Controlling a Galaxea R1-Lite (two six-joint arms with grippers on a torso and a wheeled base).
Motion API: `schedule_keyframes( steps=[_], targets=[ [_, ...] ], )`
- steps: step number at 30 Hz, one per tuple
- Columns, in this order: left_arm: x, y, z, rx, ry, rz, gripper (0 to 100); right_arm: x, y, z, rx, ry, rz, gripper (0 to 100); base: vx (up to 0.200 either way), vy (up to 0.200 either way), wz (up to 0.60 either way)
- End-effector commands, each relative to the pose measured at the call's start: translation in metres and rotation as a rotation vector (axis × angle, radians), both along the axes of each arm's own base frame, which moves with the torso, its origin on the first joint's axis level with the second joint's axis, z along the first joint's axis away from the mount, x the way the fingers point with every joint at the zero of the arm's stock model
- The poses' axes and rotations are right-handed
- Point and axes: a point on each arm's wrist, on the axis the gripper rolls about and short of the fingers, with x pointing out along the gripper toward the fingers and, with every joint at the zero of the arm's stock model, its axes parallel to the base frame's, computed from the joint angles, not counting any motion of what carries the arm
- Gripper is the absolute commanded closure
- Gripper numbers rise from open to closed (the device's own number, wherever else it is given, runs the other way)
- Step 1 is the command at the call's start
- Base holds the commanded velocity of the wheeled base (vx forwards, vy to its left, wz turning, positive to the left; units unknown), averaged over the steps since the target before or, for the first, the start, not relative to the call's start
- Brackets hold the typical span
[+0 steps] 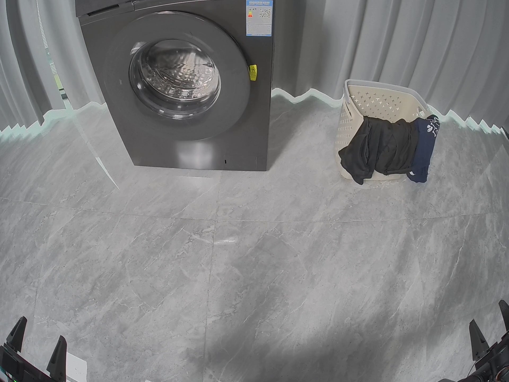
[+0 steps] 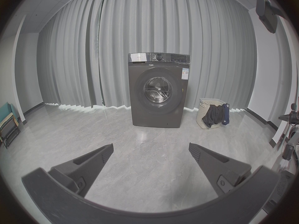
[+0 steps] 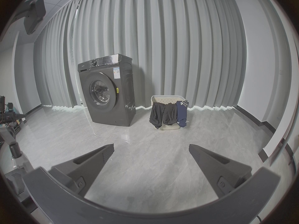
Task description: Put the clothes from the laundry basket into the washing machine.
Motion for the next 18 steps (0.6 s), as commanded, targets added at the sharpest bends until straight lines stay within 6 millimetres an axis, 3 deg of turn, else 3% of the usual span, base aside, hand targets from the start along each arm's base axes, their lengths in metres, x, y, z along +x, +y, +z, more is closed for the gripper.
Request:
schedule_keyframes(
  steps=[1,4,6,12,18],
  targets=[
    [0.0000,0.0000,-0.0053,0.000,0.001,0.000,0,0.0001,0.0000,-0.0053,-0.001,0.001,0.004,0,0.200,0.000,0.00],
    [-0.0001,0.0000,-0.0053,0.000,0.000,0.000,0,0.0000,0.0000,-0.0048,-0.001,0.000,0.004,0,0.200,0.000,0.00],
    [0.0000,0.0000,-0.0053,0.000,0.001,0.000,0,0.0000,0.0000,-0.0048,-0.001,0.000,0.004,0,0.000,0.000,0.00],
    [-0.0001,0.0000,-0.0053,0.001,0.000,0.000,0,0.0000,0.0001,-0.0048,-0.001,0.000,0.005,0,0.000,0.000,-0.60],
    [-0.0001,0.0000,-0.0055,0.004,0.001,0.000,0,0.0000,0.0001,-0.0048,-0.001,0.000,0.005,0,0.000,0.000,0.00]
  ],
)
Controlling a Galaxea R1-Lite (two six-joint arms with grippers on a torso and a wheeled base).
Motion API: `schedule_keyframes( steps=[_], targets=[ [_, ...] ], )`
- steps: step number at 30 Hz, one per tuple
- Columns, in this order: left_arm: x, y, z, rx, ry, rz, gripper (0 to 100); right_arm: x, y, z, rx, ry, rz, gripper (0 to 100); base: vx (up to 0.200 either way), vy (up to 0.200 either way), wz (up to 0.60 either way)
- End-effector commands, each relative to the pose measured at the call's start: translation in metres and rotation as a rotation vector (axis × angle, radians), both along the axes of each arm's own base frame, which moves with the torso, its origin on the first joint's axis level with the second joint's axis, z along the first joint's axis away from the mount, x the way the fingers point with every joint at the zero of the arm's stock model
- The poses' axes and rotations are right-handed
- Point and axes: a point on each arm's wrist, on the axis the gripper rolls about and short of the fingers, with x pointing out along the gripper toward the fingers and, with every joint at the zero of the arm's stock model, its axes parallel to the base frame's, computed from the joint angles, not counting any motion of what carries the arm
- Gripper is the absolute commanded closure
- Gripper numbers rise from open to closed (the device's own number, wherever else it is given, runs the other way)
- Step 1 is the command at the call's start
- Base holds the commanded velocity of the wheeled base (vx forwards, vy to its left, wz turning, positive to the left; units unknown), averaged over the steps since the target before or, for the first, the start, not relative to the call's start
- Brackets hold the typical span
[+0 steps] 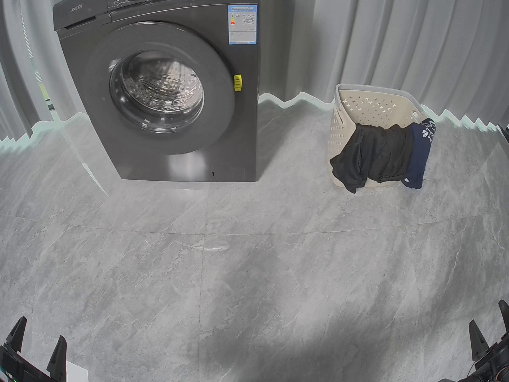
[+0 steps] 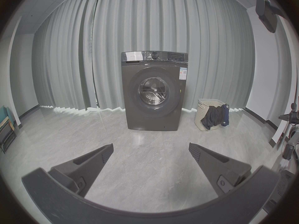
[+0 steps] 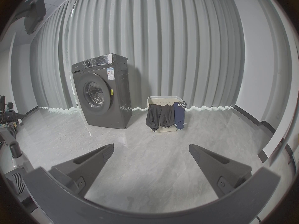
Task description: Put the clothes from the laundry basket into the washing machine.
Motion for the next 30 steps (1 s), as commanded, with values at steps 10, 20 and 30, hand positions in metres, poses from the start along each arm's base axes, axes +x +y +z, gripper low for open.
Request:
schedule_keyframes(
  steps=[10,20,30],
  targets=[
    [-0.0001,0.0000,-0.0048,-0.002,-0.001,0.001,0,-0.0001,0.0000,-0.0049,0.000,0.000,0.002,0,0.180,0.000,0.00],
    [-0.0001,0.0000,-0.0048,-0.003,-0.001,0.001,0,-0.0001,0.0000,-0.0049,0.000,0.000,0.002,0,0.120,0.000,0.00],
    [-0.0001,0.0000,-0.0048,-0.003,-0.001,-0.001,0,-0.0001,0.0000,-0.0049,0.000,0.000,0.002,0,0.000,-0.040,0.00]
  ],
)
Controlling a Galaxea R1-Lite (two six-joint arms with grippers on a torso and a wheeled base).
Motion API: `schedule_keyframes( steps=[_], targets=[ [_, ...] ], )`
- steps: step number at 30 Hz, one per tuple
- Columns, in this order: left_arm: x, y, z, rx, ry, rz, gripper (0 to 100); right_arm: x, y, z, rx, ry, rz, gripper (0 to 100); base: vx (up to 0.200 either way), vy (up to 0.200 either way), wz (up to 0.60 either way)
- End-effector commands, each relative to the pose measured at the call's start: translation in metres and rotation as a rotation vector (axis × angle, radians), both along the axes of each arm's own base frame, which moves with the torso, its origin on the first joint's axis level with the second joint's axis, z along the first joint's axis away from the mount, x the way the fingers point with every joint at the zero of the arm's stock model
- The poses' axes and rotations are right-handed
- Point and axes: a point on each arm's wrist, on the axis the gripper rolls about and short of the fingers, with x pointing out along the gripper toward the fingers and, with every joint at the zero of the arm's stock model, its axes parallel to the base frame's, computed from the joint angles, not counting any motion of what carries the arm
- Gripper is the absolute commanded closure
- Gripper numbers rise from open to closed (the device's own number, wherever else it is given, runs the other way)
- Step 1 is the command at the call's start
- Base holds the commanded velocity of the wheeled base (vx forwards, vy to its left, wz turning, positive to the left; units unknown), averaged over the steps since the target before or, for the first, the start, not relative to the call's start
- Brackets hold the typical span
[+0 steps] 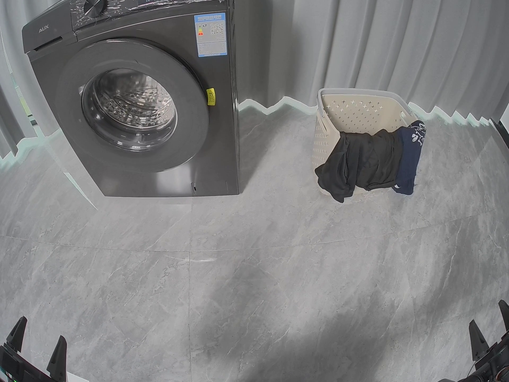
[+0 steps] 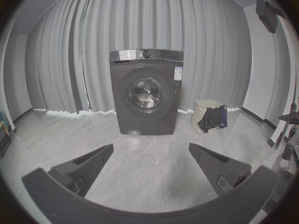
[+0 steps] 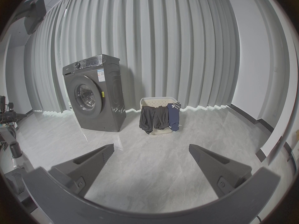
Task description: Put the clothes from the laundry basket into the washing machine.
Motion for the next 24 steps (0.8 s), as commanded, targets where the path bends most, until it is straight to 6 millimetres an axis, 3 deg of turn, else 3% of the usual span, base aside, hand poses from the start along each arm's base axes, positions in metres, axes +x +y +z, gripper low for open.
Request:
schedule_keyframes(
  steps=[1,24],
  targets=[
    [-0.0001,0.0000,-0.0050,-0.001,0.001,0.001,0,-0.0001,0.0000,-0.0048,0.000,0.000,0.001,0,0.000,-0.200,0.00],
    [-0.0001,0.0000,-0.0048,-0.001,0.000,0.001,0,-0.0001,0.0000,-0.0048,0.000,0.000,0.001,0,0.000,-0.200,0.00]
  ],
)
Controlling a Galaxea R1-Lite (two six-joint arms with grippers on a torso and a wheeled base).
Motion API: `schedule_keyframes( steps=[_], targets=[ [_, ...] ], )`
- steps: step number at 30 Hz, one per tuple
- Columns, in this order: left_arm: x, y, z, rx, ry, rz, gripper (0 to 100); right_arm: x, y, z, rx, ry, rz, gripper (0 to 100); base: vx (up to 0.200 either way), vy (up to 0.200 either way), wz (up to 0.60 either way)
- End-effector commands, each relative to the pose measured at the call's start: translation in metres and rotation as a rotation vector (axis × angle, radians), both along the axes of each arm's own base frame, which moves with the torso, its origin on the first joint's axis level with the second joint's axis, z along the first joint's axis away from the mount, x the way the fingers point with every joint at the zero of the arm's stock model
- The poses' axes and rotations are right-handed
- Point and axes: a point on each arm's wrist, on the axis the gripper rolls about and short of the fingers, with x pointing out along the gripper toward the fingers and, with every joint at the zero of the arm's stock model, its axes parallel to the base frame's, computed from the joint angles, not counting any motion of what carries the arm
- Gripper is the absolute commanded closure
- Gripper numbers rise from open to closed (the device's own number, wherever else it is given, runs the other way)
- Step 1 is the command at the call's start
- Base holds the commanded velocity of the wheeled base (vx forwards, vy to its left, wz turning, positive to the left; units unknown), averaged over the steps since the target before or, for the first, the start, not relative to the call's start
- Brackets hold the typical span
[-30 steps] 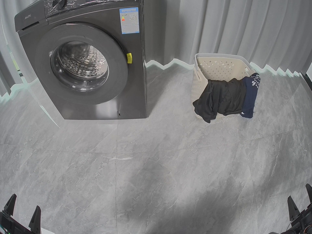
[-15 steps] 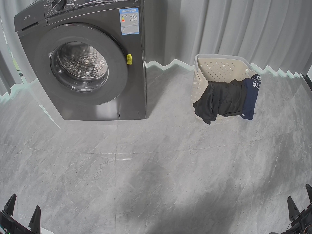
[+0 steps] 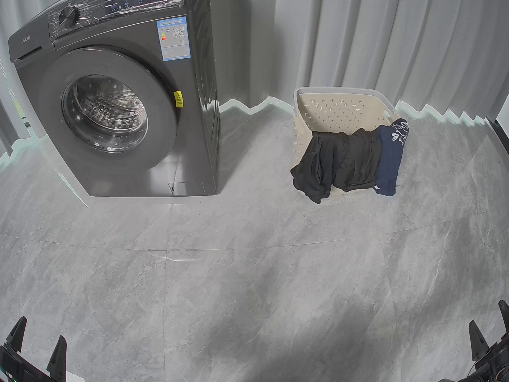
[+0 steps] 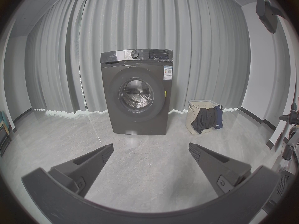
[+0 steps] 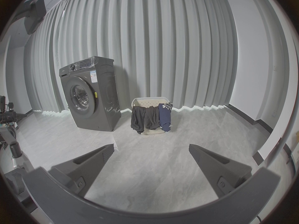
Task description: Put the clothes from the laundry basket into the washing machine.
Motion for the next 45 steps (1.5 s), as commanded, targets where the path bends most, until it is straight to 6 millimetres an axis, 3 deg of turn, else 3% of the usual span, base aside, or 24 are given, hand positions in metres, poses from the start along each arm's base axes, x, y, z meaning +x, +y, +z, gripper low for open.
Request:
schedule_keyframes(
  steps=[1,6,16,34,45],
  targets=[
    [-0.0001,0.0000,-0.0048,0.000,0.000,0.001,0,0.0000,0.0000,-0.0048,0.000,0.000,0.001,0,0.000,-0.200,0.00],
    [0.0000,0.0000,-0.0053,0.000,0.001,0.001,0,0.0000,0.0000,-0.0048,0.000,0.000,0.001,0,0.000,-0.200,0.00],
    [-0.0001,0.0000,-0.0048,0.001,0.000,0.001,0,0.0001,0.0000,-0.0053,0.000,0.001,0.001,0,0.000,0.000,0.00],
    [-0.0001,0.0000,-0.0048,-0.002,0.000,0.001,0,0.0000,0.0000,-0.0048,0.000,0.000,0.001,0,0.200,0.000,0.00],
    [-0.0001,0.0000,-0.0048,-0.003,0.000,0.001,0,0.0000,0.0000,-0.0048,0.000,0.000,0.001,0,0.000,0.000,0.00]
  ],
)
